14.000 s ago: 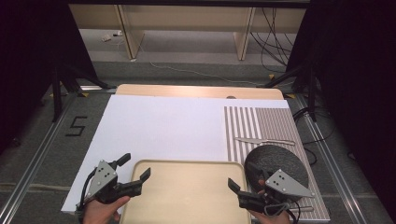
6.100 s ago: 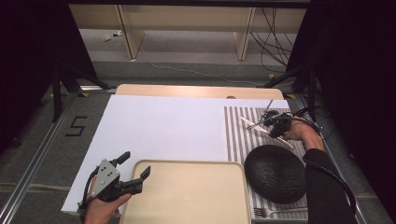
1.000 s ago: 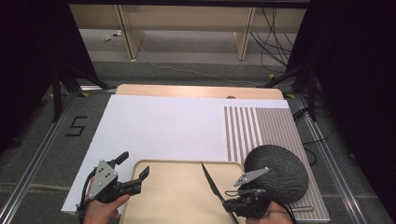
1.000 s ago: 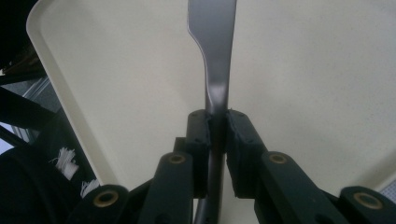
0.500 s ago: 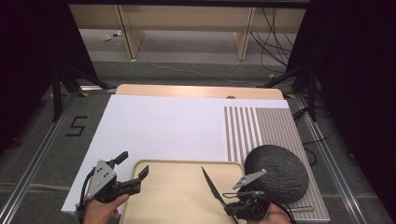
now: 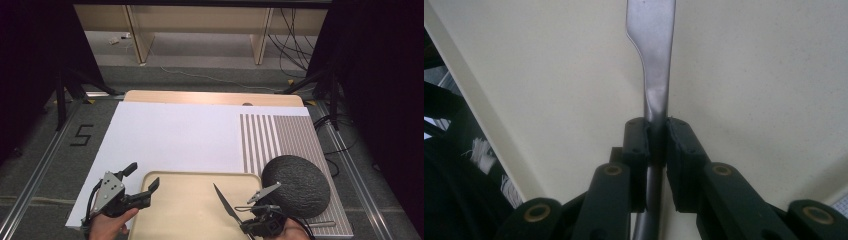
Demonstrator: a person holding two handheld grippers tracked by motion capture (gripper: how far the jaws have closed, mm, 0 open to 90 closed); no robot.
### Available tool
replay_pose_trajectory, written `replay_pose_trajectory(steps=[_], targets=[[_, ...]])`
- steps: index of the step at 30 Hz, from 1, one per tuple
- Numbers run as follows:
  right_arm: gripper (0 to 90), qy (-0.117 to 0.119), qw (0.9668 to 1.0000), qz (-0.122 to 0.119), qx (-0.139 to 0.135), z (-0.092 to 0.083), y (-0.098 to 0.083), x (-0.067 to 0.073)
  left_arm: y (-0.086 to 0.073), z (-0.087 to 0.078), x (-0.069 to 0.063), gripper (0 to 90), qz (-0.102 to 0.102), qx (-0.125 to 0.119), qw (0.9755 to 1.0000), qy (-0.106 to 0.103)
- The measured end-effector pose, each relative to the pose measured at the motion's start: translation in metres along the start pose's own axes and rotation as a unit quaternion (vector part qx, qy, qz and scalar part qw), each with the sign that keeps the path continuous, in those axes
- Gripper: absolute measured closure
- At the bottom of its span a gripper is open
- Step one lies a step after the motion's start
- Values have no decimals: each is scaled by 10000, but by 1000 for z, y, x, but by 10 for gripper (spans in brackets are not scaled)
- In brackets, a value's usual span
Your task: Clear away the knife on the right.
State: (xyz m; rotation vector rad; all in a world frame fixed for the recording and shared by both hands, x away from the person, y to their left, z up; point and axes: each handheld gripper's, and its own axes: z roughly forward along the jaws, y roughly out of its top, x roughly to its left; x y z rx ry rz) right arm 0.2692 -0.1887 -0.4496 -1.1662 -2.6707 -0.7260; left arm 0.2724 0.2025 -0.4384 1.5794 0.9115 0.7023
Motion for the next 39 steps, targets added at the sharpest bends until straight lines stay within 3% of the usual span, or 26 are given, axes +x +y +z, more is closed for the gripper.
replay_pose_trajectory(steps=[9, 18, 20, 22, 28, 32, 39], targets=[[803, -121, 9994, 21, 322, 11, 1, 2, 0, 0, 0, 162, -32, -15, 10000, -5], [795, -267, 9987, -27, 428, 14, 2, 6, 0, 0, 0, 162, -32, -17, 10000, -13], [783, -285, 9987, -57, 414, 14, 2, 7, 0, 0, -1, 162, -30, -17, 10000, -24], [710, -328, 9987, -39, 386, 13, 2, 8, 0, 0, -1, 162, -20, -13, 10000, -34], [643, -232, 9994, -273, -30, 8, 5, 12, 0, 0, -1, 163, -29, -19, 10000, -27], [675, -252, 9986, -458, -87, 14, 6, 20, 0, 0, -1, 163, -20, -18, 10000, -25], [820, -405, 9963, -756, -14, 21, 7, 28, 0, 0, -1, 164, -20, -15, 10000, -19]])
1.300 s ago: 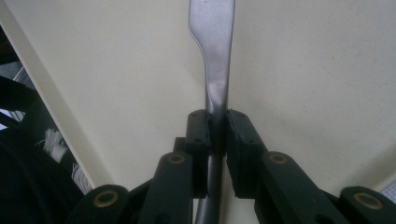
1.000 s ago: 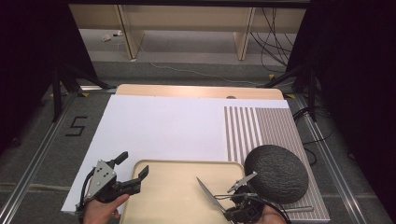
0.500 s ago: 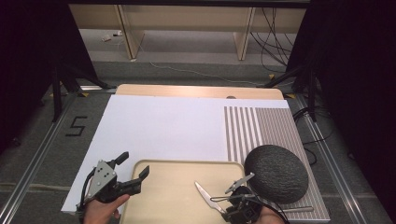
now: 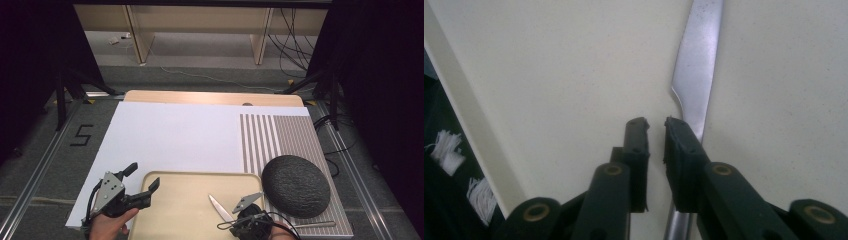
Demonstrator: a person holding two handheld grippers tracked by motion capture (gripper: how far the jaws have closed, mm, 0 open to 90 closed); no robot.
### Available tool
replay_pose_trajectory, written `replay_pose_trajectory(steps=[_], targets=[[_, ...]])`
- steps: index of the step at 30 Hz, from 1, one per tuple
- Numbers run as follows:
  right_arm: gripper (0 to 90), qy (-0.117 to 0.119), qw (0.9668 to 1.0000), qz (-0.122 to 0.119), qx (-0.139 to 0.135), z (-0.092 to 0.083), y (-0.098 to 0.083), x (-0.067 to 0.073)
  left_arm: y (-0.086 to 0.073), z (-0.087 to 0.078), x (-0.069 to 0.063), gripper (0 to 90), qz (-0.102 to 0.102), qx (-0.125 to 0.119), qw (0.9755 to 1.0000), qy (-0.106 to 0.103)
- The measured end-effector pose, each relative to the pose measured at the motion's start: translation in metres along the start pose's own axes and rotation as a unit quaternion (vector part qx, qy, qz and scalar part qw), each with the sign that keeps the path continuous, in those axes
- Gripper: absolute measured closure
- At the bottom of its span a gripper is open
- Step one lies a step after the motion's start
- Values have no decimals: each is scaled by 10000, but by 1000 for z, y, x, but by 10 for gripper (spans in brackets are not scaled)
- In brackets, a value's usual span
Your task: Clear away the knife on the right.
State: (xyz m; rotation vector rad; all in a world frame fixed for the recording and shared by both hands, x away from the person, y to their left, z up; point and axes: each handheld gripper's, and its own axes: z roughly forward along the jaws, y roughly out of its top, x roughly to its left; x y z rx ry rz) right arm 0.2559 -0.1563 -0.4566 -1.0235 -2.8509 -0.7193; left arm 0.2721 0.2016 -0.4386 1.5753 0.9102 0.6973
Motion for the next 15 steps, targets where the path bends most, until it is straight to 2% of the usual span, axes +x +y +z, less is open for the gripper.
replay_pose_trajectory(steps=[4, 12, 15], targets=[[889, -124, 9997, -170, 85, 3, 0, 2, 0, 0, 0, 164, 4, 5, 10000, 14], [900, -381, 9989, -205, 200, 5, 0, 2, 0, 0, 0, 165, 13, 11, 10000, 12], [900, -484, 9984, -146, 239, 4, 0, 1, 0, 0, 0, 165, 21, 17, 10000, 8]])
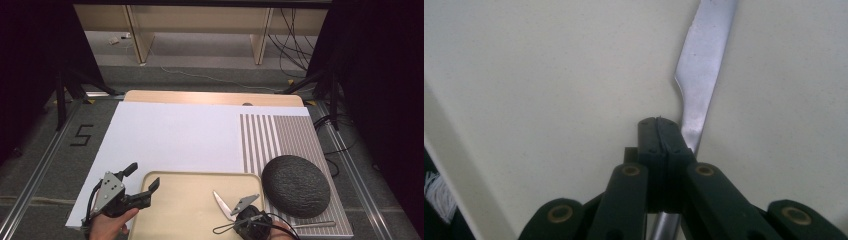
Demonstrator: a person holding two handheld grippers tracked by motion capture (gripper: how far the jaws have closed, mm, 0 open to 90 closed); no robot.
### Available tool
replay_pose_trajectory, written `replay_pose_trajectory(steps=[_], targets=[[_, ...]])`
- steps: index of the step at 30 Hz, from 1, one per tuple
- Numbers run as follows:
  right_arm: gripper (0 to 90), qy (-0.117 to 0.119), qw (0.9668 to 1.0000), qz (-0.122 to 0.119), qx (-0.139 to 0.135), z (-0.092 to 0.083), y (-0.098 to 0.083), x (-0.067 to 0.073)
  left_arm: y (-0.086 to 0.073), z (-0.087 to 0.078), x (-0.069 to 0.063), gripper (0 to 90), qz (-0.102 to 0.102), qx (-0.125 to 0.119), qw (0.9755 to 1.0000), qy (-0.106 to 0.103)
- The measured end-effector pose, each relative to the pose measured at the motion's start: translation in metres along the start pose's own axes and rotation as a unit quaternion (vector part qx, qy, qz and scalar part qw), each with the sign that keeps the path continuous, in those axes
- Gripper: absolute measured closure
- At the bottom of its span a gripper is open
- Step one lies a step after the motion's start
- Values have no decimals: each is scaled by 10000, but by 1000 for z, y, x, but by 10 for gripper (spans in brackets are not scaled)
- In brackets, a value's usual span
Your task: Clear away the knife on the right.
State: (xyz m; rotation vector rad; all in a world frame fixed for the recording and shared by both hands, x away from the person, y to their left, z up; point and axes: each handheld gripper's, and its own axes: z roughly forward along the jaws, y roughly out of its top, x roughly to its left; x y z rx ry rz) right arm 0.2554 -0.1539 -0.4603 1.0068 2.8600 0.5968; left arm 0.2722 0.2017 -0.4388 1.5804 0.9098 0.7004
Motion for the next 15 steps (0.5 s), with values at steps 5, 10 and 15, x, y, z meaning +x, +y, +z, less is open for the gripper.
replay_pose_trajectory(steps=[5, 10, 15], targets=[[900, -36, 9999, 102, 40, -2, -1, -4, 0, 0, 1, 166, -13, -1, 10000, 17], [900, -119, 9998, 132, 36, -3, -3, -9, 0, -1, 1, 166, -22, -8, 10000, 22], [900, -187, 9995, 240, 81, -5, -5, -14, 0, -1, 1, 166, -30, -14, 10000, 20]])
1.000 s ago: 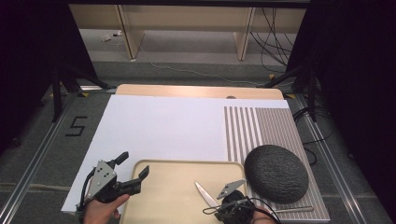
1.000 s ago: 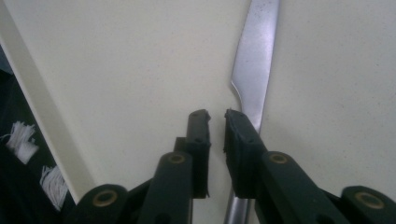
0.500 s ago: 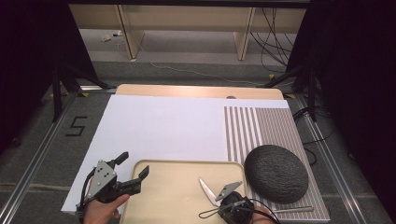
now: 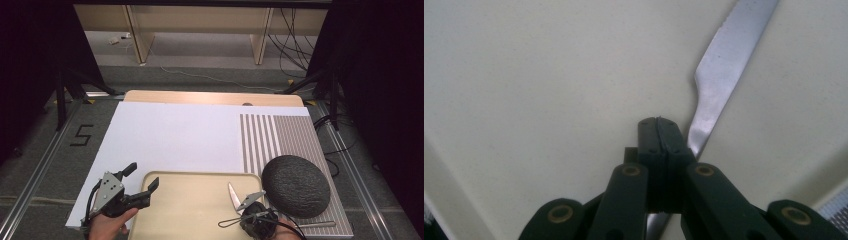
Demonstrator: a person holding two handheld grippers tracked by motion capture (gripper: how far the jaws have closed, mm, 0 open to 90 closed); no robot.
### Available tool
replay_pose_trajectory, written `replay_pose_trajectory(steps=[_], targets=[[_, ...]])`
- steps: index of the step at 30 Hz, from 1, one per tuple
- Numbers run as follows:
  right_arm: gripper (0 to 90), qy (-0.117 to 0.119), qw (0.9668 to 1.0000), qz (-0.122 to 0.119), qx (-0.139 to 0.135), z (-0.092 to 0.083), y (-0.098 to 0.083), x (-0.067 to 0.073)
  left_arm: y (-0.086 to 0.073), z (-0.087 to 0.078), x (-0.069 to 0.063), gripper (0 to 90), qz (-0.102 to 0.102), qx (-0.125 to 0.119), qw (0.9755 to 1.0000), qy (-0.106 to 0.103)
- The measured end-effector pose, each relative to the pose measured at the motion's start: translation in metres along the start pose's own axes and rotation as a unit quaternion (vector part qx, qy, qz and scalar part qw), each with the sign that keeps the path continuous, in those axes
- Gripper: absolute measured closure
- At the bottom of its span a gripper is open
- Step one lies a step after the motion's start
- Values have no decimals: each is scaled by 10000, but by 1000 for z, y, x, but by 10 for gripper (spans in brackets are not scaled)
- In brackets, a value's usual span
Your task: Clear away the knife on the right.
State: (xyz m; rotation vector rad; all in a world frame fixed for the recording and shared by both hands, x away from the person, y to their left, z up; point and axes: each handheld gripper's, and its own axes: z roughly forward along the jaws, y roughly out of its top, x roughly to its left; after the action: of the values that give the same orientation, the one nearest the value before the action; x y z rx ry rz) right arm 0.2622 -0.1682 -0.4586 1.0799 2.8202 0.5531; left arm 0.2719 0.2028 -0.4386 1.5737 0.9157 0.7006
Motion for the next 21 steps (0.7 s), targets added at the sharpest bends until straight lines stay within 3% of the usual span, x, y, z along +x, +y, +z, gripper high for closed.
replay_pose_trajectory(steps=[8, 21], targets=[[900, -100, 9999, 131, 52, -4, -5, -10, 0, 0, 0, 168, 1, 5, 10000, 0], [900, -25, 9996, 274, 109, -7, -11, -19, 0, 0, 0, 169, 21, 13, 10000, -1]])
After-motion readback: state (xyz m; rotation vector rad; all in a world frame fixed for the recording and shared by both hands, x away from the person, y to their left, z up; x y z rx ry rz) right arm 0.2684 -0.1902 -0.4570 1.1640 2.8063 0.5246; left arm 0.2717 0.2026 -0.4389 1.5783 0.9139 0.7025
